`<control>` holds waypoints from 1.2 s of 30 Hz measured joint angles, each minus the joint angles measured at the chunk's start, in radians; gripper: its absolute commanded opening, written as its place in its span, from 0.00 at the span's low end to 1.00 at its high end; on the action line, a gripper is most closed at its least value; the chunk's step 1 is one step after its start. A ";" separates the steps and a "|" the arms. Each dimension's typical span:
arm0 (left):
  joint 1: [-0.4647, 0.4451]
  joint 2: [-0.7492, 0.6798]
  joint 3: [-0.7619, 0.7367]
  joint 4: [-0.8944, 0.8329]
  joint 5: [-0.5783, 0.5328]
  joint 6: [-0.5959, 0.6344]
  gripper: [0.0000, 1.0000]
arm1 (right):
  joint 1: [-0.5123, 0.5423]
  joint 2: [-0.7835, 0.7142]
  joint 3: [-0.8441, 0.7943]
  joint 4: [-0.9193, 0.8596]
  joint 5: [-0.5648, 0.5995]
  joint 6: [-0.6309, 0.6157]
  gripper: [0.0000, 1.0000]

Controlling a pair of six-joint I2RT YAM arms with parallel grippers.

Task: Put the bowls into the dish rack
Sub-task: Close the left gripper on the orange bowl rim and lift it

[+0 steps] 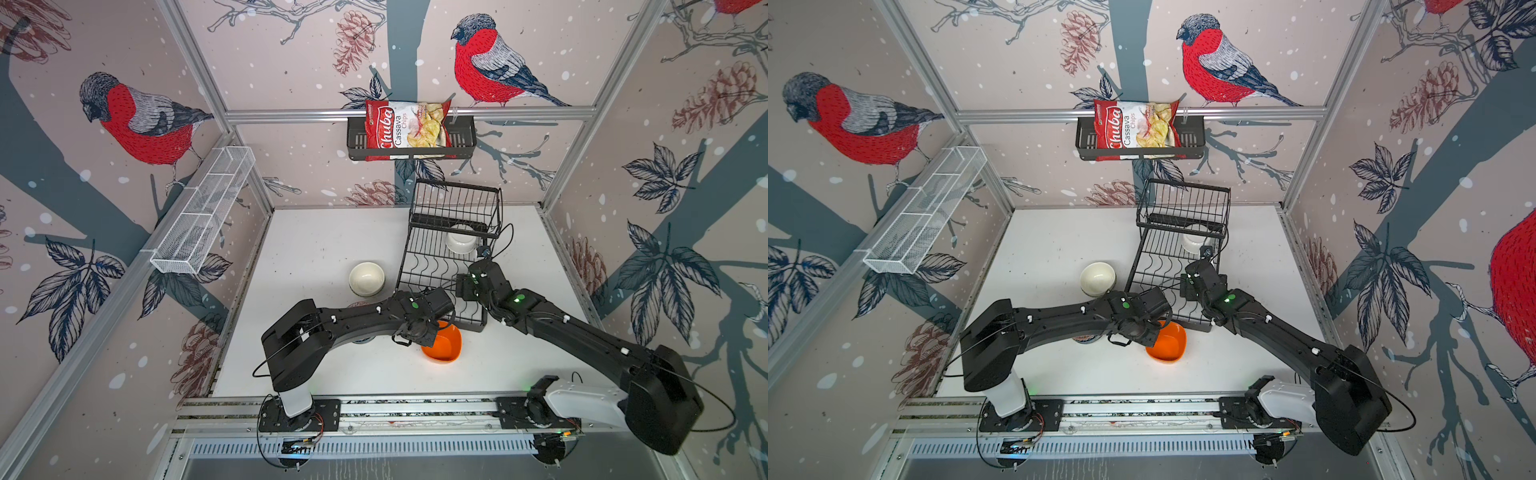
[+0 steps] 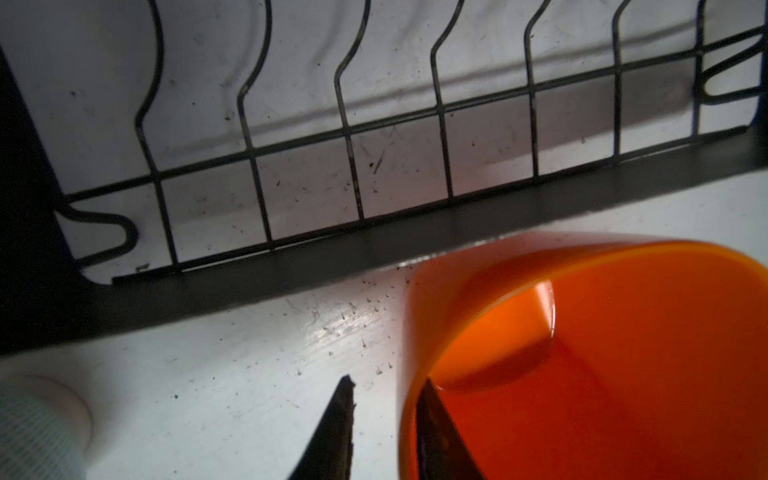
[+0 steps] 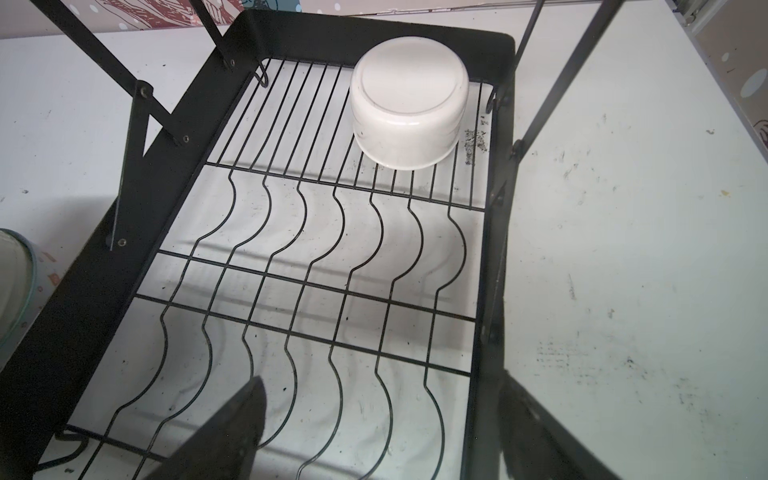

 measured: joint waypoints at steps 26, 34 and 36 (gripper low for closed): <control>-0.045 -0.186 -0.072 -0.006 -0.056 0.056 0.00 | -0.008 0.026 0.018 0.034 -0.019 -0.004 0.87; -0.045 -0.344 -0.113 0.031 -0.116 0.060 0.00 | -0.020 0.029 0.055 0.040 -0.068 -0.005 0.87; -0.045 -0.382 -0.129 0.054 -0.139 0.060 0.00 | -0.027 0.030 0.062 0.040 -0.086 -0.006 0.87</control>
